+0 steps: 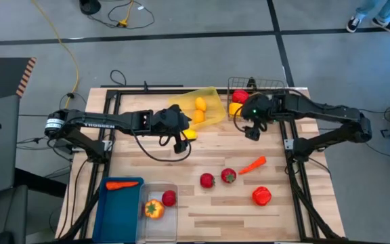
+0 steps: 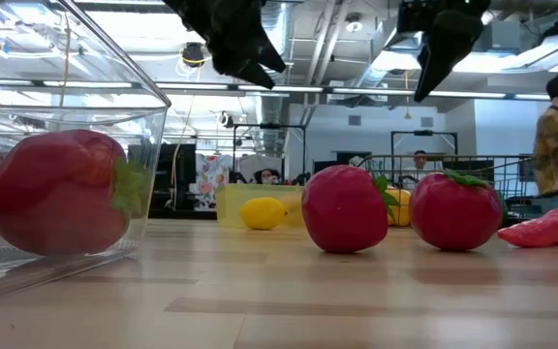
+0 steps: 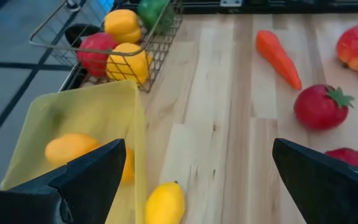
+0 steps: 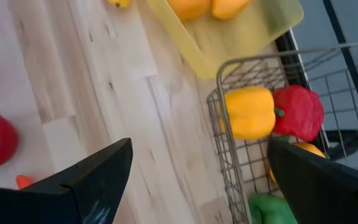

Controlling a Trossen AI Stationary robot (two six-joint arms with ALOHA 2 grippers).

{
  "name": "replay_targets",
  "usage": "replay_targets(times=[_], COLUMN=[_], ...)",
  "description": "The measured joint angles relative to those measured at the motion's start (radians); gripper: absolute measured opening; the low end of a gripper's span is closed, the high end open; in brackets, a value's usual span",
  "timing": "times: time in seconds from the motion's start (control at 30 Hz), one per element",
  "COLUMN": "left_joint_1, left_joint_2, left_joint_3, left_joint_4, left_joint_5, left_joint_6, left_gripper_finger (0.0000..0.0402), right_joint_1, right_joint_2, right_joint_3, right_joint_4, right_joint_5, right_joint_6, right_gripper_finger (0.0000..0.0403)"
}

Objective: Sort produce into baskets
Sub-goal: Put the lemon into the yellow bin

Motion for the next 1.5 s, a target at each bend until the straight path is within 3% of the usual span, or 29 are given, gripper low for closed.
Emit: replay_targets(times=[0.2, 0.53, 0.9, 1.33, 1.5], left_joint_1=[0.006, 0.041, 0.062, 0.059, 0.059], left_joint_2=[0.024, 0.203, 0.307, 0.383, 0.410], left_joint_3=[-0.001, 0.004, 0.004, 0.004, 0.005], left_joint_4=[-0.012, -0.015, -0.016, -0.017, -0.002], left_joint_5=[0.020, 0.063, 0.018, 0.025, -0.066], left_joint_6=[0.035, 0.054, 0.057, 0.035, 0.048], left_gripper_finger=[0.0394, 0.0394, 0.0391, 0.0351, 0.0350], right_joint_1=[0.023, 0.039, 0.042, 0.041, 0.042], right_joint_2=[0.000, 0.000, 0.000, 0.000, 0.000], right_joint_3=[0.000, 0.000, 0.000, 0.000, 0.000], right_joint_4=[0.023, 0.048, 0.061, 0.061, 0.061], right_joint_5=[-0.001, -0.008, -0.009, -0.008, -0.008], right_joint_6=[0.000, -0.001, 0.030, 0.032, 0.034], right_gripper_finger=[0.0398, 0.0398, 0.0398, 0.0398, 0.0398])
